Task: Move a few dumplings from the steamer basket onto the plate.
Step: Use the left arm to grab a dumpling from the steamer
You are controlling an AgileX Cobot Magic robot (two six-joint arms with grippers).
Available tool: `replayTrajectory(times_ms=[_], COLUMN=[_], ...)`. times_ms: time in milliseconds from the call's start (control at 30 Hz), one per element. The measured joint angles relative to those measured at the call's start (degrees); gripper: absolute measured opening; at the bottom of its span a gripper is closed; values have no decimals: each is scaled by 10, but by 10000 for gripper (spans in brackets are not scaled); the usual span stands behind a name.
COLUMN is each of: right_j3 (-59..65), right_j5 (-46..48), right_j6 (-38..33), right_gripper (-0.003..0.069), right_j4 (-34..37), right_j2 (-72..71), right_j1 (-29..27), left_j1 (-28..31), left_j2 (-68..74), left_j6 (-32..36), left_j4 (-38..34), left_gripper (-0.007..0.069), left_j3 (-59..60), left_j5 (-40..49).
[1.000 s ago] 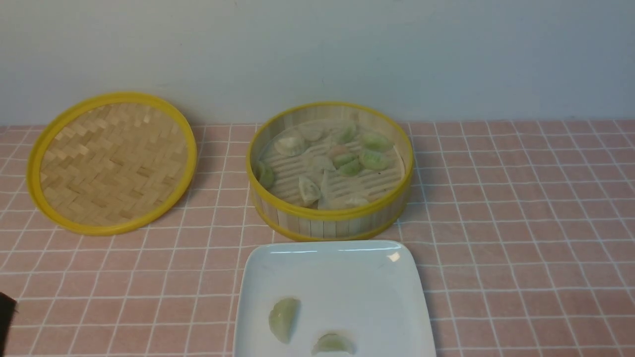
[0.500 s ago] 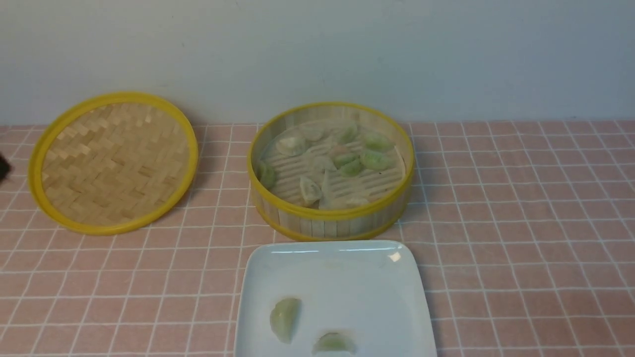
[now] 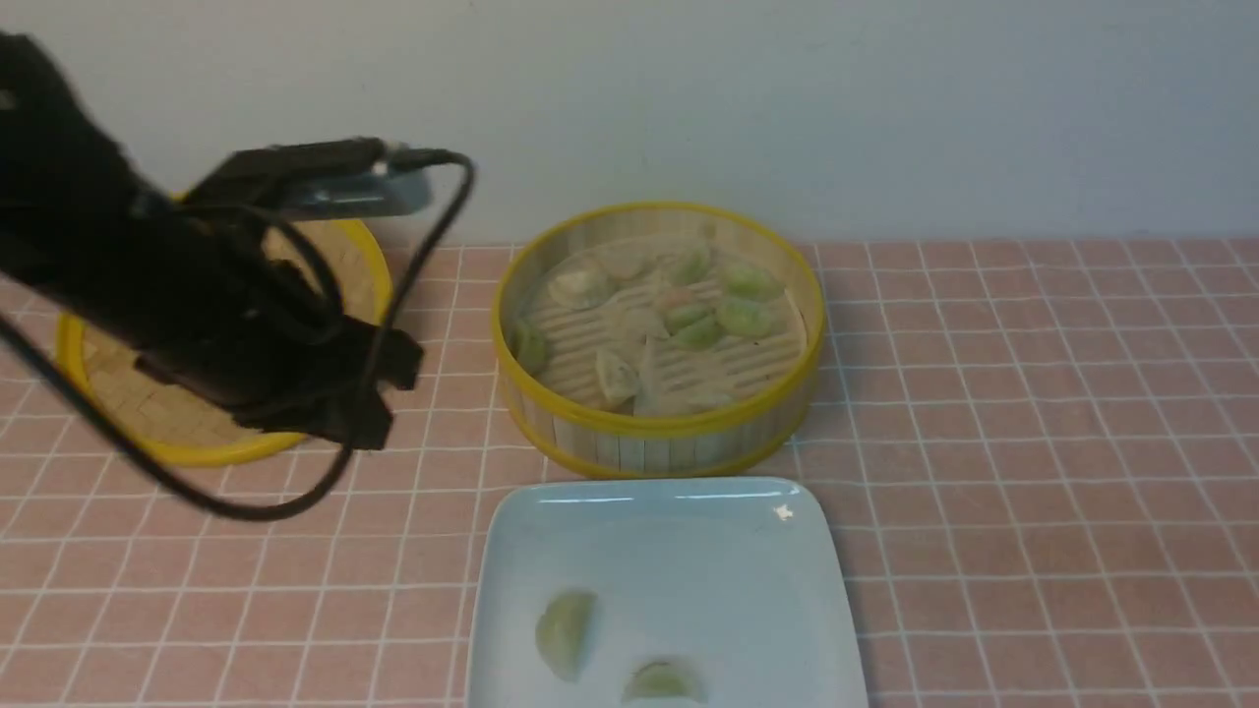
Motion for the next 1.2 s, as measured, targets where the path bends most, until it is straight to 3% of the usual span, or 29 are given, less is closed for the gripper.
replayTrajectory(times_ms=[233, 367, 533, 700, 800, 967, 1067, 1200], right_j3=[-237, -316, -345, -347, -347, -347, -347, -348], right_j5=[324, 437, 457, 452, 450, 448, 448, 448], right_j6=[-7, 14, 21, 21, 21, 21, 21, 21], right_gripper=[-13, -13, -10, -10, -10, -10, -10, -10], right_j4=[-223, -305, -321, -313, -311, -308, -303, -301], right_j2=[282, 389, 429, 431, 431, 431, 431, 432], right_j1=[0, 0, 0, 0, 0, 0, 0, 0], left_j1=[-86, -96, -96, -96, -96, -96, -96, -96], left_j2=[149, 225, 301, 375, 408, 441, 452, 454], left_j6=[-44, -48, -51, -73, -122, -166, -170, -169], left_j4=[59, 70, 82, 102, 123, 129, 128, 128], left_gripper=[-6, -5, 38, 221, 353, 435, 397, 199], left_j3=[-179, -266, -336, -387, -398, -400, -400, -408], left_j5=[4, 16, 8, -35, -49, -70, -76, -68])
